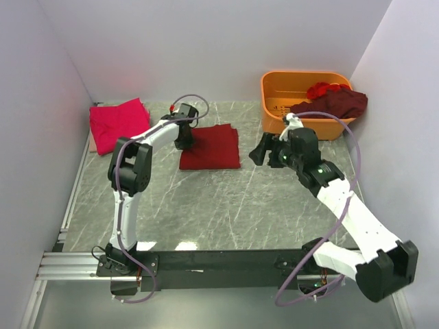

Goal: Fold and stack the t-shirts
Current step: Neatly place the folded tshirt to the corner

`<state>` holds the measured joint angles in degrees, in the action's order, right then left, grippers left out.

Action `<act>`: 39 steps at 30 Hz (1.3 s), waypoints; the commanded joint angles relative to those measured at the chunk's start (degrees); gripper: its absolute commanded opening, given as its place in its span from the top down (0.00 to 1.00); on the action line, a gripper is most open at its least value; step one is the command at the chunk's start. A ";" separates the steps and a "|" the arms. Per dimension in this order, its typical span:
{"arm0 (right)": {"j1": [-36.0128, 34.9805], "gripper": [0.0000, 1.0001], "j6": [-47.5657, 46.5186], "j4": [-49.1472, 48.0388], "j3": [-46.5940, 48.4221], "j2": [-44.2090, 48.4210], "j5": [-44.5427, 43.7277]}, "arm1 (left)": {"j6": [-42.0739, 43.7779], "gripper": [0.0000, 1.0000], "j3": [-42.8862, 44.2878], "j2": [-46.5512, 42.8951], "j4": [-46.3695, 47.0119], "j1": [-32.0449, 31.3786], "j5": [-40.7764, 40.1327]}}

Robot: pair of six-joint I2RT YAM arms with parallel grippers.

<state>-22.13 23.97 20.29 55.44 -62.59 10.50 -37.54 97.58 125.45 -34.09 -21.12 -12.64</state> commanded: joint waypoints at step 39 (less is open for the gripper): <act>1.13 0.12 -3.40 -0.17 -5.78 4.23 -15.86 | 55.29 0.99 21.51 -8.72 22.57 7.24 -38.77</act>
<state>-21.32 21.10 21.89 50.11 -58.67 -3.88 17.30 115.22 121.21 -14.04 -13.89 -51.31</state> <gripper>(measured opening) 0.880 0.033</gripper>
